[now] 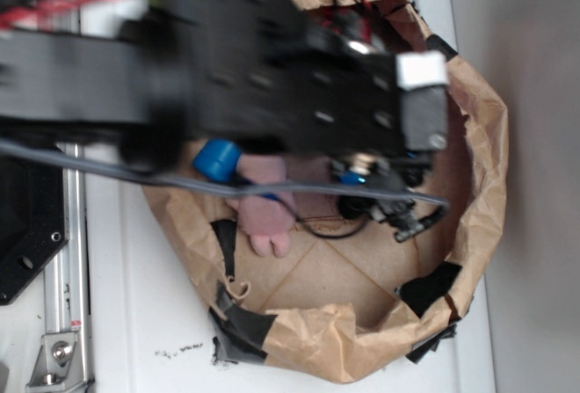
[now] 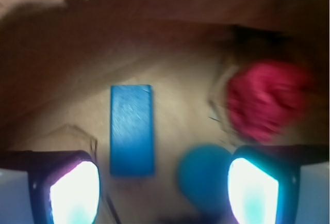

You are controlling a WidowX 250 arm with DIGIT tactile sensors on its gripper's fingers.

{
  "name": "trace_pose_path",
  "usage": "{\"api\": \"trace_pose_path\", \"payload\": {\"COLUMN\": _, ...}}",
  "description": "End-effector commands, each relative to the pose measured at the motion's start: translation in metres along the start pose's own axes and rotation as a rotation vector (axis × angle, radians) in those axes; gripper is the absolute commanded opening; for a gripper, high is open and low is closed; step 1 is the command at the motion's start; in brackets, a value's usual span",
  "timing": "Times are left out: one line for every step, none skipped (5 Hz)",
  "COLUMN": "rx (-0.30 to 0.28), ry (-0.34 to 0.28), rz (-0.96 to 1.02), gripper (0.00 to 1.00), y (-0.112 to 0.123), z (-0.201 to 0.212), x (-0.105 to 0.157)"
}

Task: Grab the blue block.

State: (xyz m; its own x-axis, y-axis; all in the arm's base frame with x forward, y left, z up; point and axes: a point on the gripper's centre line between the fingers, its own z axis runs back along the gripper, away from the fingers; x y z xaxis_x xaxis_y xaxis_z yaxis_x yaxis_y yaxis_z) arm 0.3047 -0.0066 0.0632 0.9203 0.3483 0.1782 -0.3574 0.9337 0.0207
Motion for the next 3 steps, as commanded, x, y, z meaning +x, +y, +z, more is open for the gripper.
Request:
{"api": "trace_pose_path", "payload": {"rx": -0.022, "ry": -0.017, "rz": -0.158, "gripper": 1.00, "y": -0.028, "z": -0.036, "x": 0.011}}
{"api": "trace_pose_path", "payload": {"rx": -0.073, "ry": 0.017, "rz": -0.158, "gripper": 0.00, "y": -0.029, "z": -0.041, "x": 0.007}}
{"api": "trace_pose_path", "payload": {"rx": -0.106, "ry": 0.014, "rz": -0.180, "gripper": 0.00, "y": -0.026, "z": -0.021, "x": -0.006}}
